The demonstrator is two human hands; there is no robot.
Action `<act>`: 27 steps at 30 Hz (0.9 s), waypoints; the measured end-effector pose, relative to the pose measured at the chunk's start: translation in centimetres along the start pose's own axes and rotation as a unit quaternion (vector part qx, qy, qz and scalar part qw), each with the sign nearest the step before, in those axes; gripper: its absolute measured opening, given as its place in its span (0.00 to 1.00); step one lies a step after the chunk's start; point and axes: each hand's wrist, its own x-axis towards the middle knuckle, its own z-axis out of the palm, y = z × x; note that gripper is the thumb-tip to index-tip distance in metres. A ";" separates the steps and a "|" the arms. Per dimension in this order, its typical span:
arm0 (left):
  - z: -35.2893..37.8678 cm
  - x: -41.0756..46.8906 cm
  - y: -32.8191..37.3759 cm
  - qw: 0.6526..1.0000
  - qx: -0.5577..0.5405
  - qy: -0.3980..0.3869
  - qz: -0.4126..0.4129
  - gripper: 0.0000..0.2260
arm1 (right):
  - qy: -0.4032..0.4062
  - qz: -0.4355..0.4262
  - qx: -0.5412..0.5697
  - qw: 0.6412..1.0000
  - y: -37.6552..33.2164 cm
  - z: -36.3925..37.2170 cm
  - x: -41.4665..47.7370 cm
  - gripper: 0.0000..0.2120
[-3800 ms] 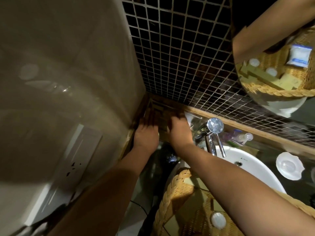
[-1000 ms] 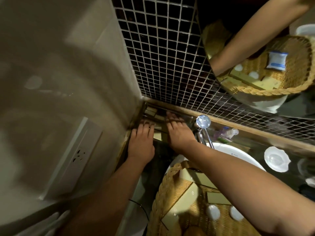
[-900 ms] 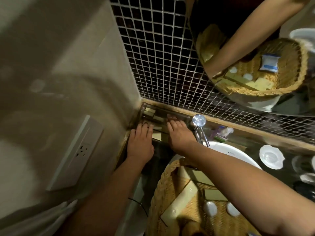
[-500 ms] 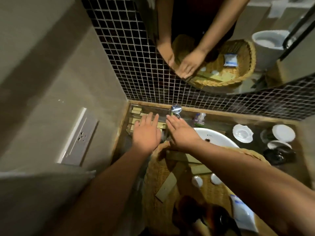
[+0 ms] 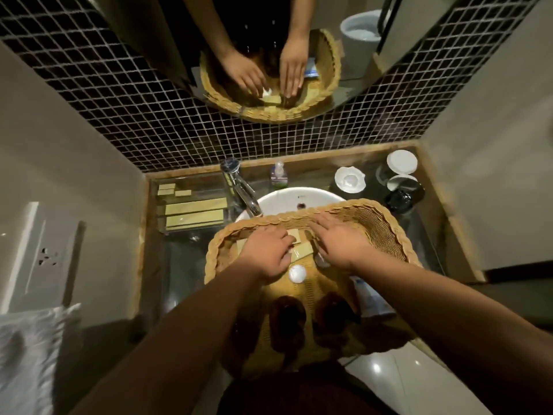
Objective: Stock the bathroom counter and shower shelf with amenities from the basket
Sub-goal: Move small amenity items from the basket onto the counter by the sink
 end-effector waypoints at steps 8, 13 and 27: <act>4.1 2.3 1.5 0.999 -0.020 -0.024 0.023 0.19 | -0.016 0.108 0.119 0.987 2.9 6.8 -3.1 0.24; 4.5 3.1 2.0 0.998 -0.033 -0.027 0.039 0.19 | 0.030 0.202 0.108 0.973 3.4 9.3 -4.3 0.34; 5.2 2.9 2.2 0.997 -0.067 0.013 0.034 0.15 | 0.161 0.294 0.239 0.911 3.6 8.9 -3.3 0.12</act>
